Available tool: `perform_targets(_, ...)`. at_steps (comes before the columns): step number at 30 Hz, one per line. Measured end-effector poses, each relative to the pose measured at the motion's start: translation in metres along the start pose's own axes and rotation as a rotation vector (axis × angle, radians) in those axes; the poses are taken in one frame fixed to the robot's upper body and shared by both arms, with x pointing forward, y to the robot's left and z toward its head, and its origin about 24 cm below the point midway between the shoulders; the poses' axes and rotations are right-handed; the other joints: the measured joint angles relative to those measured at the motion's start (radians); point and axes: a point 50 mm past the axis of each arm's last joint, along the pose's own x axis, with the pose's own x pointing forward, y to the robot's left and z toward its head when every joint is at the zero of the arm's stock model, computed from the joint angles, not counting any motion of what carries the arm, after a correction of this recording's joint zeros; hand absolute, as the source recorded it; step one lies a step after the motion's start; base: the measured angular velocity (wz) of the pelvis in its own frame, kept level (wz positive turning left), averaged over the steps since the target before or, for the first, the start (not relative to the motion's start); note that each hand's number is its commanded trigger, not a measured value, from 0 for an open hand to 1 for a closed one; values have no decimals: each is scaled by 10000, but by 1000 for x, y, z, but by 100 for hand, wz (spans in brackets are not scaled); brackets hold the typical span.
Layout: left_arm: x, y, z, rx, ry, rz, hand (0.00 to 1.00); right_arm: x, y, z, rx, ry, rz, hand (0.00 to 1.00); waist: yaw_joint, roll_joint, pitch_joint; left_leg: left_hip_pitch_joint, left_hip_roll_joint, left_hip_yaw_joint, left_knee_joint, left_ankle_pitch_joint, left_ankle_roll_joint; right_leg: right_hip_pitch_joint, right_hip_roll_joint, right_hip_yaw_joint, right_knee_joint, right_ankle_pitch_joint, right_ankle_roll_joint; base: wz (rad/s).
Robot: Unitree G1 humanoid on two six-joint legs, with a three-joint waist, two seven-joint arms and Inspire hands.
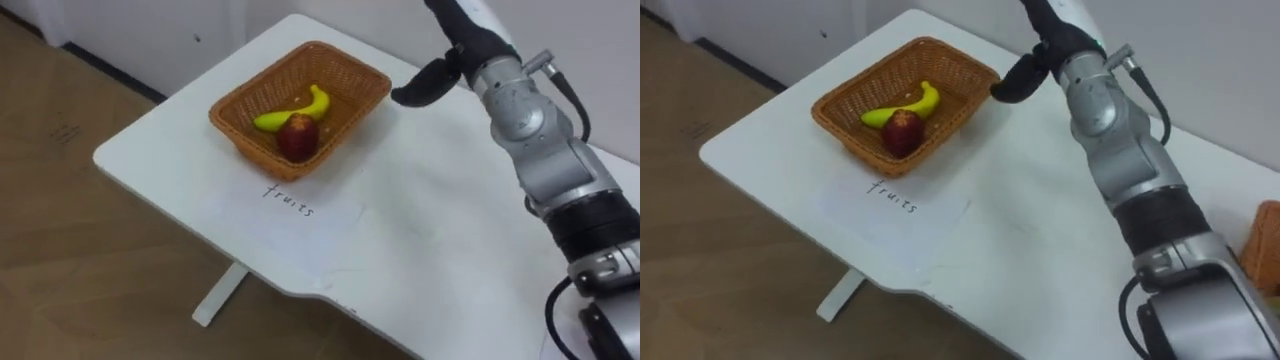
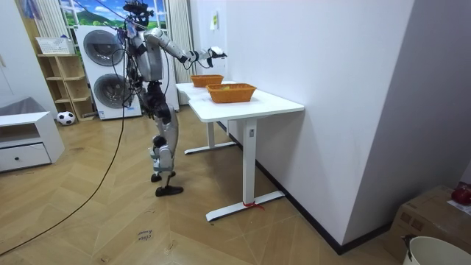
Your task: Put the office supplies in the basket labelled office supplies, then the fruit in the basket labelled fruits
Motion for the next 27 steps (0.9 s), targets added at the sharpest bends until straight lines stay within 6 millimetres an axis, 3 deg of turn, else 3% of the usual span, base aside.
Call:
perform_targets(4, 0, -1, 0, -5, -57, -3, 0, -3, -31, 9, -351, -604, -1087, 0, -259, 27, -1, 267, 110, 431, -158, -5, -2, -77, 72, 472, 116, 4, -7, -29)
perform_targets(7, -1, -1, -1, -53, -20, 173, 0, -6, -46, 21, -515, -1225, -1810, 0, -668, 29, -5, 360, 129, 580, -201, -6, -2, -53, 91, 578, 113, 14, -23, -16)
perform_targets(11, -1, 0, 0, -16, -163, 327, 0, -18, -60, 26, -566, -1679, -2632, 0, -923, 82, -35, 440, 202, 747, -233, -57, 9, -79, 164, 782, 100, 58, -63, -19)
perform_targets(14, -1, -1, 1, -12, -254, 326, 0, -28, -68, 20, -535, -1767, -3047, 0, -1240, 167, -166, 485, 240, 815, -253, -65, -3, -75, 196, 800, 92, 77, -86, -6)
perform_targets(15, -1, 0, 2, 34, -378, 383, 0, -34, -75, 17, -561, -1746, -3318, 0, -1320, 188, -173, 495, 250, 878, -261, -65, -4, -96, 206, 810, 93, 77, -86, -5)
perform_targets(19, -4, 1, -9, 11, -290, 820, 0, -50, -93, 11, -637, -1847, -4290, 0, -1600, 260, -164, 665, 338, 1262, -358, -69, -14, -144, 291, 1119, 115, 106, -133, -25)
perform_targets(24, -7, 1, -19, -107, -31, 1047, 0, -64, -114, 5, -898, -1718, -5015, 0, -2031, 195, -153, 660, 526, 1697, -427, -133, -111, -379, 496, 1588, 102, 235, -251, -34)
perform_targets(27, -9, -1, -26, -99, 148, 1039, 0, -76, -125, 1, -694, -1692, -5644, 0, -2195, 198, -151, 765, 633, 1916, -449, -199, -202, -380, 597, 1610, 106, 260, -291, -28)
